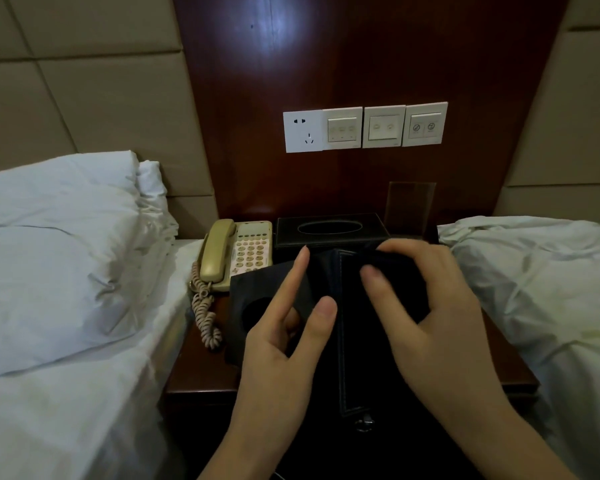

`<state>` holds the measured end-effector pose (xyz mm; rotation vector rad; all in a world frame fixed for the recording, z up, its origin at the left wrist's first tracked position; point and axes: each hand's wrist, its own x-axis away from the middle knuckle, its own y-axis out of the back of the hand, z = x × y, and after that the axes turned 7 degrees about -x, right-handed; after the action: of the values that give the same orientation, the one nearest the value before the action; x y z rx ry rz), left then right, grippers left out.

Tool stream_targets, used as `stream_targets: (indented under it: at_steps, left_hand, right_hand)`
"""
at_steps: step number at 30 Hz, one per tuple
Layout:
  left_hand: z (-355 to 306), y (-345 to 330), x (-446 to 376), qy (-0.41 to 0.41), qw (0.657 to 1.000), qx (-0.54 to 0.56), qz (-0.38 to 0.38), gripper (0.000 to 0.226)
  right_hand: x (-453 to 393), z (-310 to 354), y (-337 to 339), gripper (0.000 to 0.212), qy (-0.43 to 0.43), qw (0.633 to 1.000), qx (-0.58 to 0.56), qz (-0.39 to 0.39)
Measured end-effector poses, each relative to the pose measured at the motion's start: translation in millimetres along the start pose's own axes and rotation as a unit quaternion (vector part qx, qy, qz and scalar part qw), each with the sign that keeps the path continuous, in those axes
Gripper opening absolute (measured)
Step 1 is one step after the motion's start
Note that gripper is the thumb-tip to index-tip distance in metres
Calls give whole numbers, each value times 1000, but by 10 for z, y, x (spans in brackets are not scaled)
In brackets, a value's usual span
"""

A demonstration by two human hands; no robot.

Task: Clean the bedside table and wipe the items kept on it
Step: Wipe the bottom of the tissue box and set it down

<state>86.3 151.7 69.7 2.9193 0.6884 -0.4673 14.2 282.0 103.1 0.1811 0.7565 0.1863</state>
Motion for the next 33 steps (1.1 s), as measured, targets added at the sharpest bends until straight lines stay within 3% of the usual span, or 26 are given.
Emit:
stream_targets:
  at_steps: [3,8,13,19,25,30,33]
  left_hand:
    - [8,-11,-3,-4,999,-1,32,60]
    - [41,127,-85,-13,1000,-24,-12,60]
    - [59,125,-26,-30,999,12,25,82]
    - [32,198,-60,-51,998,23,-4,83]
    - [0,161,-51,-64,998,24,-19,86]
    - [-24,179,-54,-59,998,30,-13,82]
    - [-25,180,-45,-54,998,37,-23,83]
  right_hand:
    - [70,-53,22,17,-5,1000,16,-3]
    - [335,83,-18,24,39,991,54,113]
    - [149,-45,38,18,-12,999,-5,32]
    - [375,124,-32,23,41,993,25,109]
    - [294,-36,-15,16,-28,999,-18,17]
    - [419,135,-83,25,50,995,33,77]
    - [335,59,-41,22,23,999,25,42]
